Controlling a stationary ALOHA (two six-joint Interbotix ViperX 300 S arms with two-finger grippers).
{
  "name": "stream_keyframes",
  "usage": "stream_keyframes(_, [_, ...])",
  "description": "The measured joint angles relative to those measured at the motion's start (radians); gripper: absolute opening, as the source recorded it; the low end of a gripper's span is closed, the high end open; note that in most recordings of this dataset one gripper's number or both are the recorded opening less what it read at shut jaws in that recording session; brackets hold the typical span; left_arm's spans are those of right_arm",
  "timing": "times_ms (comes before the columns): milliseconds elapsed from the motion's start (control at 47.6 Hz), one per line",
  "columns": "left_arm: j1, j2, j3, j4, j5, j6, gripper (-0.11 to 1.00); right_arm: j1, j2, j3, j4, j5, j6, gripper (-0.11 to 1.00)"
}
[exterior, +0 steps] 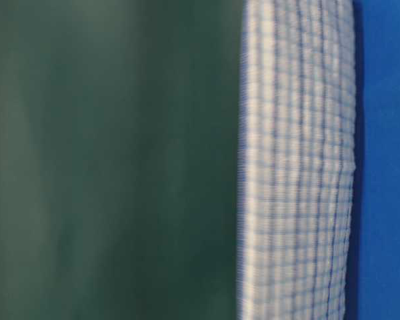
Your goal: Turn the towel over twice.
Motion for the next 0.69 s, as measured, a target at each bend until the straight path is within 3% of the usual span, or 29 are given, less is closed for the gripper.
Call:
stream_keyframes(126, [-0.089, 0.054, 0.0, 0.002, 0.002, -0.041, 0.03, 0.075, 0.029, 0.038, 0.0, -0.067, 0.066, 0.03])
stream_keyframes(294, [-0.124, 0.126, -0.002, 0.002, -0.008, -0.071, 0.03, 0.149, 0.081, 0.066, 0.002, -0.164, 0.121, 0.03])
stream_keyframes(694, [-0.133, 0.227, -0.031, 0.0, -0.012, -0.077, 0.03, 0.161, 0.17, 0.051, 0.002, -0.184, 0.138, 0.03])
